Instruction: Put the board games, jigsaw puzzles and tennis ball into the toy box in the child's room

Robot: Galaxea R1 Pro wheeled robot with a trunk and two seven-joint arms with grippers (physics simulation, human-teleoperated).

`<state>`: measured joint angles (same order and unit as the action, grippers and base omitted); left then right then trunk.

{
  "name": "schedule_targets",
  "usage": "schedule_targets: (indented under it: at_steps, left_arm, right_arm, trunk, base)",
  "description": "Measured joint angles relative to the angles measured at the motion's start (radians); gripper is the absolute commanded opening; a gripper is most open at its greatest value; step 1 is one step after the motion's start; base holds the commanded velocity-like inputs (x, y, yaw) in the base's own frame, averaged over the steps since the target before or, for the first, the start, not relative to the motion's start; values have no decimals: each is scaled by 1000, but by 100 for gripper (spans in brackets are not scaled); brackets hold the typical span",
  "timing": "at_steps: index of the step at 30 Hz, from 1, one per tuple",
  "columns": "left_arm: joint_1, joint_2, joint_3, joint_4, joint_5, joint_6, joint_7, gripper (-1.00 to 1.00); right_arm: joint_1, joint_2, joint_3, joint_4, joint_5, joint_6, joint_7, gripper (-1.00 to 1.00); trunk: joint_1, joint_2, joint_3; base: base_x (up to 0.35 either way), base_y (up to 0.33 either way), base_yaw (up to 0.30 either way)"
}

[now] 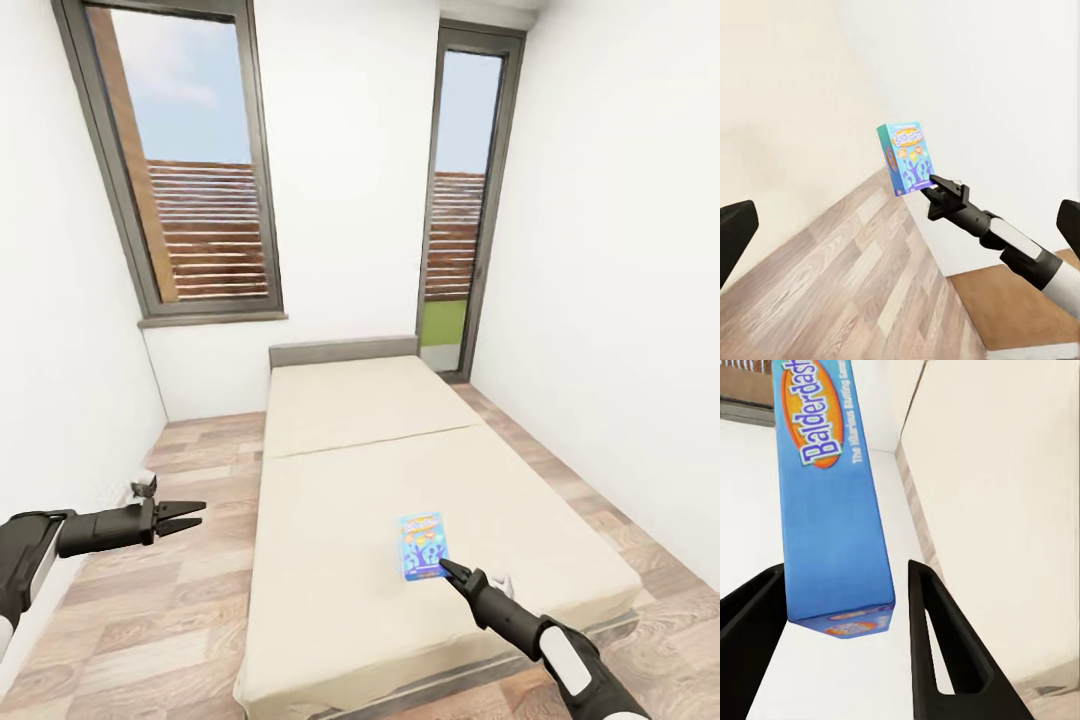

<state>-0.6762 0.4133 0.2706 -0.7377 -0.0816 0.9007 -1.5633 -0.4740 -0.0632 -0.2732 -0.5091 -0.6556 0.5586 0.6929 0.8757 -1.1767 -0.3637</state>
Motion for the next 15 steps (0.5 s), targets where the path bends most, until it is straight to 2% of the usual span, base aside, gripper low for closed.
schedule_targets:
  at_steps: [2, 11, 15]
  left_arm:
    - [0, 0, 0, 0, 0, 0, 0, 100]
    - [0, 0, -1, -1, 0, -1, 0, 100]
    - [0, 0, -1, -3, 0, -19, 0, 100]
  right_arm:
    - [1, -12, -1, 1, -2, 1, 16, -100]
    - [2, -35, -7, 6, -6, 2, 37, -100]
    - [6, -44, -27, 7, -8, 3, 50, -100]
  trunk:
    - [-8, 14, 7]
    - [-42, 77, 40]
    - [-58, 105, 55]
  base:
    - [0, 0, -276]
    - [0, 0, -276]
    - [0, 0, -276]
